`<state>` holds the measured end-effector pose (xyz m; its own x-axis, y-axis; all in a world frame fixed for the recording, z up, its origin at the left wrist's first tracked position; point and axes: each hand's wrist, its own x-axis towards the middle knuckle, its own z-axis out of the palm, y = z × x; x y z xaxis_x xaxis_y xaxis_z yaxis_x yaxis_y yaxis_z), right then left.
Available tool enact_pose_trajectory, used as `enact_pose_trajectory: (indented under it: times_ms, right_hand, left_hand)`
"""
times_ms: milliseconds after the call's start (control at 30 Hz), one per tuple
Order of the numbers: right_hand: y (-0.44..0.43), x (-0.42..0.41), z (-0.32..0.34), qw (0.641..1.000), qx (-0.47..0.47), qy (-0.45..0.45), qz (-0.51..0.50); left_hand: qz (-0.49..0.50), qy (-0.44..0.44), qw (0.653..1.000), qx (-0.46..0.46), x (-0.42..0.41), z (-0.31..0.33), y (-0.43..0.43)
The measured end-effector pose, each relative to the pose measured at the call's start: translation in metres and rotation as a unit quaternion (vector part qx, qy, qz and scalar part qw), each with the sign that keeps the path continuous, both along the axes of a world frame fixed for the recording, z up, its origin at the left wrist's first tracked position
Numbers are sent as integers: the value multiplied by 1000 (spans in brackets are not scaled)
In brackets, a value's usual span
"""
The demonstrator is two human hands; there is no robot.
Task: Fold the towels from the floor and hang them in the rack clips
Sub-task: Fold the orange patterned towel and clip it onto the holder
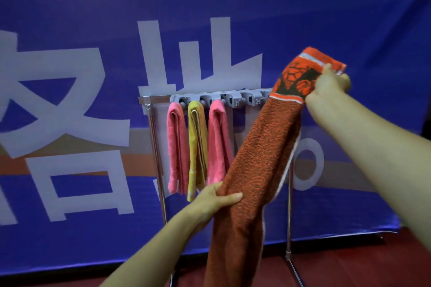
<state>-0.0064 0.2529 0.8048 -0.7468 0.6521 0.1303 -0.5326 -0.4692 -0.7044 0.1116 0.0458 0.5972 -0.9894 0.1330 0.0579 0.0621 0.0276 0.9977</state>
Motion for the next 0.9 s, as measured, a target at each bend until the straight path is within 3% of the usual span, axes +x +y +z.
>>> enact_pose_trajectory:
  times_ms: [33, 100, 133, 200, 233, 267, 333, 400, 467, 533, 567, 633, 733, 900]
  right_hand:
    - [14, -4, -9, 1000, 1, 0, 18]
    - [36, -22, -38, 988, -15, 36, 149]
    - [50, -47, -63, 985, 4, 3, 174]
    - [85, -118, -124, 967, 145, -190, 86]
    - [107, -179, -164, 939, 218, -258, 63]
    - [129, -228, -205, 903, 268, -317, 107]
    - [138, -210, -229, 863, 297, -373, 166]
    - [117, -136, -241, 857, 298, -382, 174]
    - [80, -51, -230, 873, 249, -369, 200]
    - [57, -6, -220, 862, 303, -358, 192]
    - [46, 10, -209, 879, 325, -293, 189]
    - [20, 42, -175, 881, 343, -150, 289]
    - [-17, 73, -128, 808, 314, -12, 498]
    - [-51, 83, -98, 692, 411, 16, 594]
  left_hand:
    - [2, 5, 1000, 5, -1, 4, -7]
    - [2, 15, 1000, 16, -5, 17, -21]
    - [0, 15, 1000, 21, -7, 25, -27]
    - [-3, 9, 1000, 20, -7, 45, -36]
    - [-5, 13, 1000, 17, -6, 55, -39]
    - [-10, 19, 1000, 11, -5, 65, -40]
    - [-17, 29, 999, 4, -5, 85, -37]
    - [-22, 40, 999, -4, -5, 100, -33]
    - [-40, 53, 998, -10, -7, 110, -31]
    - [-70, 59, 996, -22, -6, 116, -27]
    - [-86, 58, 994, -30, -7, 118, -25]
    - [-112, 53, 991, -58, -9, 119, -20]
    - [-130, 46, 987, -86, -8, 119, -12]
    - [-102, 65, 989, -91, -5, 119, -20]
